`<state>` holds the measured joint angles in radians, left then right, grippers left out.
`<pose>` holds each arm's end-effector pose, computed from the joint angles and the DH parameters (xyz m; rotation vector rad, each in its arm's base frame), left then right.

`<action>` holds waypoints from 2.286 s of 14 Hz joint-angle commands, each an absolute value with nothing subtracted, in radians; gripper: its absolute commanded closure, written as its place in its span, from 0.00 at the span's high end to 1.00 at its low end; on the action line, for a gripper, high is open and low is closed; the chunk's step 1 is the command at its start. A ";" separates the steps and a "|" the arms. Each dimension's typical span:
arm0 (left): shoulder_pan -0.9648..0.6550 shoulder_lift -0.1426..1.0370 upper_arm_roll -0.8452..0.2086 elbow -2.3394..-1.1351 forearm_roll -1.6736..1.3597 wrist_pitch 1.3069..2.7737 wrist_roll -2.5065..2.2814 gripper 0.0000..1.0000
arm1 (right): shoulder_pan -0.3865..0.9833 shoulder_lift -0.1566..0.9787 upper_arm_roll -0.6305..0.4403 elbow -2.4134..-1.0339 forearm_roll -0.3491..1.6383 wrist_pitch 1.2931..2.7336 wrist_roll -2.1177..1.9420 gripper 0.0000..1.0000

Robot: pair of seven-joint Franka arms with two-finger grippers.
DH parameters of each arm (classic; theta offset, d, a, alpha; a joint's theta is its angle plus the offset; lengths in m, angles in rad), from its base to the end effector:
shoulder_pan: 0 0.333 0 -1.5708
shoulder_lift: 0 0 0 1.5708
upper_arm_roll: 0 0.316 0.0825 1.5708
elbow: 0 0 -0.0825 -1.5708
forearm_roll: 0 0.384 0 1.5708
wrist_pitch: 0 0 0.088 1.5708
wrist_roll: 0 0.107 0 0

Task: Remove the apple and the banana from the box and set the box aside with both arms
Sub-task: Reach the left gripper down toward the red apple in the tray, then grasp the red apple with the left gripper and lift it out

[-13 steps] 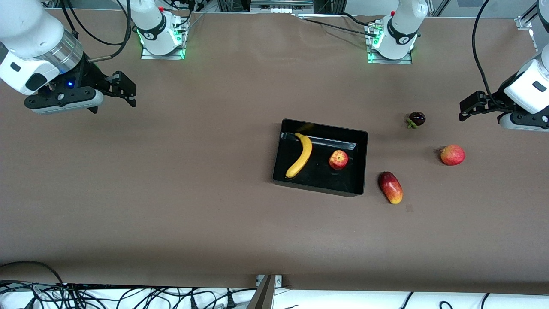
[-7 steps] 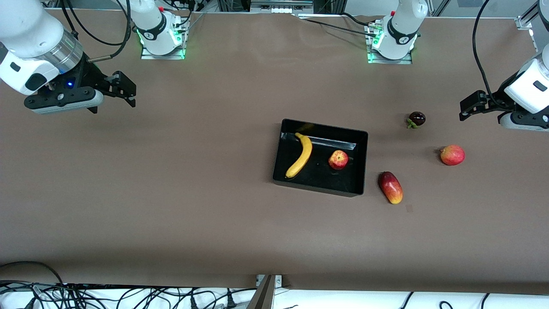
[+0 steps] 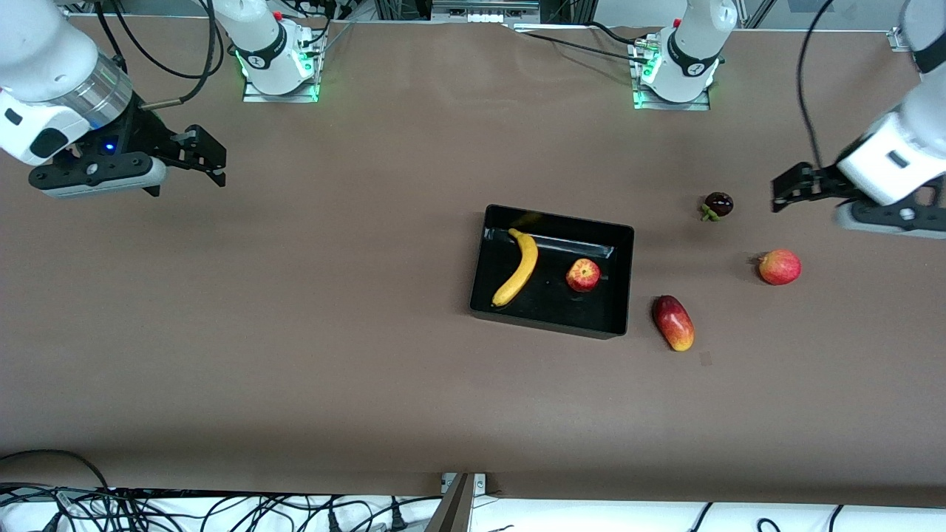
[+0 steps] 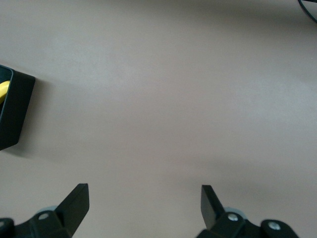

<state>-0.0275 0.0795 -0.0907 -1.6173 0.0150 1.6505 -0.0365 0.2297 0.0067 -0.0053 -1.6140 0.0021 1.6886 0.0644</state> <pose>0.5779 -0.0653 0.5643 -3.1268 0.1300 0.0708 0.5530 0.1264 0.6109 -3.1180 -0.2497 -0.1047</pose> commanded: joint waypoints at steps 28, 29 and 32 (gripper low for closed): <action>-0.239 0.595 -0.264 -1.815 0.222 2.304 -0.175 0.49 | 0.189 0.014 -0.029 -1.603 -0.003 1.637 0.060 1.00; -0.245 0.595 -0.264 -1.815 0.221 2.301 -0.176 0.30 | 0.189 0.014 -0.029 -1.603 -0.003 1.637 0.060 1.00; -0.244 0.534 -0.268 -1.796 0.215 2.223 -0.178 0.22 | 0.189 0.014 -0.032 -1.603 -0.003 1.637 0.058 1.00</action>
<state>-0.2399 0.5949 -0.2658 -1.8061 0.1990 2.2909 -0.1711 0.1961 0.0102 -0.0334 -1.6147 0.0020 1.6507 0.0646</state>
